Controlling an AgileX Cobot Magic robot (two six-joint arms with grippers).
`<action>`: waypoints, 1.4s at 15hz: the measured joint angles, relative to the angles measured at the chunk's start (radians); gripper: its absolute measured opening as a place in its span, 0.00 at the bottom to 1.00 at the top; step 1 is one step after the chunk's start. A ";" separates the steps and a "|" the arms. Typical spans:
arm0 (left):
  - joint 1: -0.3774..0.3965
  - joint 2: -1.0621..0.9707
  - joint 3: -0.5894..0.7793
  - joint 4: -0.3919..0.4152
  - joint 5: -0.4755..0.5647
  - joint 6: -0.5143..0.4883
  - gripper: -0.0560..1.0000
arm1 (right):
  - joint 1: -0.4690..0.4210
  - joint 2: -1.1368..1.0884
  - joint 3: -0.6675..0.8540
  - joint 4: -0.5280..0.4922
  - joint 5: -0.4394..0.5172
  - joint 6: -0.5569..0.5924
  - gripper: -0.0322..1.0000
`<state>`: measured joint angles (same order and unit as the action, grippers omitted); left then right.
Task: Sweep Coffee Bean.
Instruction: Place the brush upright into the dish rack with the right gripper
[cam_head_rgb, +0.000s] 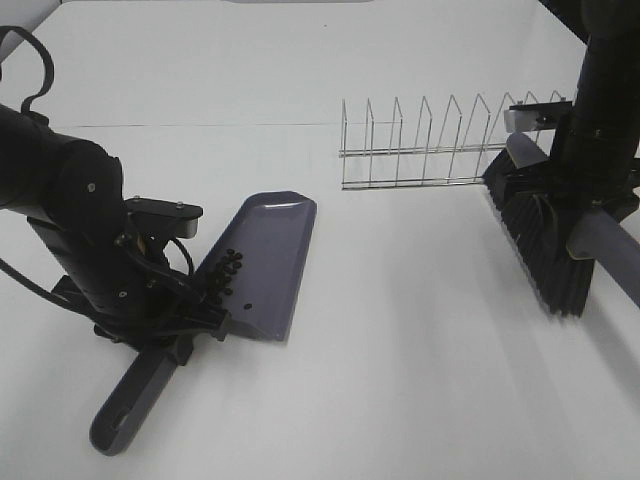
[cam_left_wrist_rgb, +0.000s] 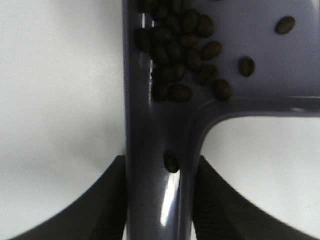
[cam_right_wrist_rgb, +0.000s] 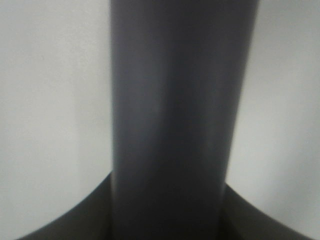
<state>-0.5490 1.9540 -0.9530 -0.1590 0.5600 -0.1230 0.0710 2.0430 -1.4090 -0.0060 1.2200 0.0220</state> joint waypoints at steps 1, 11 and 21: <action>0.000 0.000 0.000 -0.001 0.000 0.000 0.35 | 0.000 0.039 -0.029 0.006 -0.003 -0.022 0.31; 0.000 0.002 -0.005 -0.002 0.010 0.000 0.35 | -0.081 0.175 -0.252 0.026 0.020 -0.056 0.31; 0.000 0.002 -0.005 -0.002 0.013 -0.001 0.35 | -0.082 0.323 -0.552 0.063 0.011 -0.082 0.31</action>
<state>-0.5490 1.9560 -0.9580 -0.1610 0.5730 -0.1240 -0.0110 2.3660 -1.9610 0.0570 1.2310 -0.0600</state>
